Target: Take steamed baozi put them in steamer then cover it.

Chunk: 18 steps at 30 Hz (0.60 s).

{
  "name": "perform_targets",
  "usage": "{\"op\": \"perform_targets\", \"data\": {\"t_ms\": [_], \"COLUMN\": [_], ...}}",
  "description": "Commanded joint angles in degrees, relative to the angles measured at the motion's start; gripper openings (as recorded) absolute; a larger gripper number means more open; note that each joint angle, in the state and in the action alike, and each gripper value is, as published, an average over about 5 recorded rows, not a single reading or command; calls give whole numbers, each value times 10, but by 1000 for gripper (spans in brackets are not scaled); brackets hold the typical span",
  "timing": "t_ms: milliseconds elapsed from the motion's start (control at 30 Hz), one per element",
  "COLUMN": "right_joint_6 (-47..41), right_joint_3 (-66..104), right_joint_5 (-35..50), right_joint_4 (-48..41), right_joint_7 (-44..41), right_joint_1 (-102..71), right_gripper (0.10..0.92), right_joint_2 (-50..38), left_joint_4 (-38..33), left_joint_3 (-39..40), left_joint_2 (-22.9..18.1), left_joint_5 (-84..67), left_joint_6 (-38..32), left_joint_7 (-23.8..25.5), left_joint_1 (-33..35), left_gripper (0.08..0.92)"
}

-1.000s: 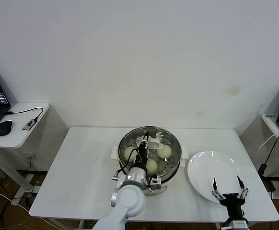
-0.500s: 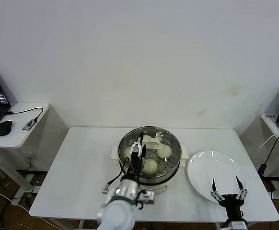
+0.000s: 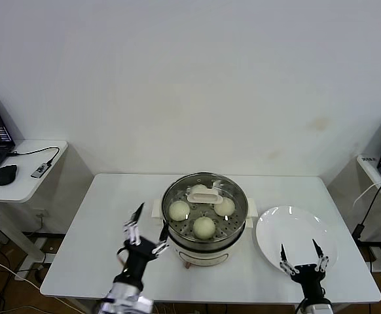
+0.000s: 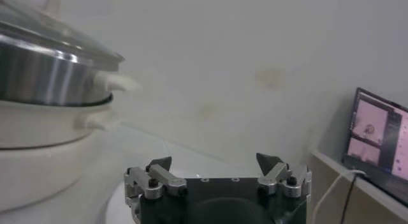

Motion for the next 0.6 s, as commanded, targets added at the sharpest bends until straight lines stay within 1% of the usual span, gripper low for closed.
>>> {"op": "perform_targets", "data": {"t_ms": [33, 133, 233, 467, 600], "right_joint_6": [39, 45, 42, 43, 43], "right_joint_3": [-21, -28, -34, -42, -48], "right_joint_5": [79, 101, 106, 77, 65], "right_joint_4": [9, 16, 18, 14, 17], "right_joint_7": [-21, -34, -41, -43, -42], "right_joint_1": [-37, -52, -60, -64, -67], "right_gripper": [823, 823, 823, 823, 823], "right_joint_2": [-49, -62, -64, -58, -55], "left_joint_4": [49, 67, 82, 93, 98], "left_joint_3": [-150, -151, -149, -153, -153], "left_joint_2": [2, 1, 1, 0, -4], "left_joint_5": [-499, -504, -504, -517, -513], "left_joint_6": [-185, -194, -191, -187, -185], "left_joint_7": [-60, -53, -40, 6, 16], "left_joint_1": [126, 130, 134, 136, 137], "left_gripper": [823, 823, 823, 823, 823]}}
